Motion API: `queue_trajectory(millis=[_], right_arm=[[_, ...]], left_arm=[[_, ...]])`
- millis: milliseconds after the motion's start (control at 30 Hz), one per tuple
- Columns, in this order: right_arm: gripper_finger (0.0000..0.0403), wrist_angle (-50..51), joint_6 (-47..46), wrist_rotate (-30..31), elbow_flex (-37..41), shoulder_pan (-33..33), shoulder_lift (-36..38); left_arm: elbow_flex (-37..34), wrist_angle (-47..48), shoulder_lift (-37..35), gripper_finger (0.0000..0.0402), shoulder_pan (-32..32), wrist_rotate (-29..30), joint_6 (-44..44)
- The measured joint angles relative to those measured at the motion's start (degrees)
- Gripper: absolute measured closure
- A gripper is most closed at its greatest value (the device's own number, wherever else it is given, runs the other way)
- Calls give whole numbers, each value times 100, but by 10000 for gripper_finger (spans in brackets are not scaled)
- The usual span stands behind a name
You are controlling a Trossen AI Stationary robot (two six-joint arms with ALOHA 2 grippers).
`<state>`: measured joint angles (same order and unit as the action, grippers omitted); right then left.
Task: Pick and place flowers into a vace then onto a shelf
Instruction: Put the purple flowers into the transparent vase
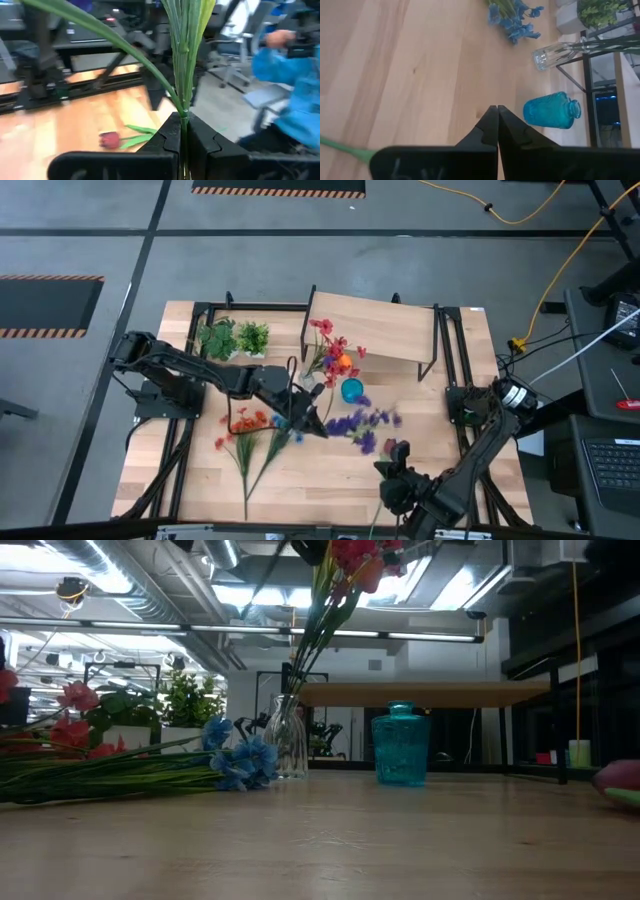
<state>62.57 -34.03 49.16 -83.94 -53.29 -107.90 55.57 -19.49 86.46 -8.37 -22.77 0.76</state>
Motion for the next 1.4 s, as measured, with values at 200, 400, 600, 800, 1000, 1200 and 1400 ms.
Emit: queue_trajectory(millis=[200,400,600,800,1000,1200,1400], right_arm=[[403,-77,150,-2,0,51,0],[403,-272,174,-15,0,60,0],[403,-440,431,-15,0,134,0],[403,-471,587,168,0,220,0],[403,-458,587,364,0,220,0],[403,-457,578,403,0,232,0],[402,-453,578,523,0,287,0]], left_arm=[[0,-39,-2,397,-100,-332,-1],[196,60,-2,397,-138,-336,-8],[581,242,250,398,6,-588,-226],[643,295,651,398,191,-592,-304],[643,-71,748,398,303,-929,-269],[643,-314,697,398,144,-1117,-249],[643,-582,667,398,15,-1796,-263]])
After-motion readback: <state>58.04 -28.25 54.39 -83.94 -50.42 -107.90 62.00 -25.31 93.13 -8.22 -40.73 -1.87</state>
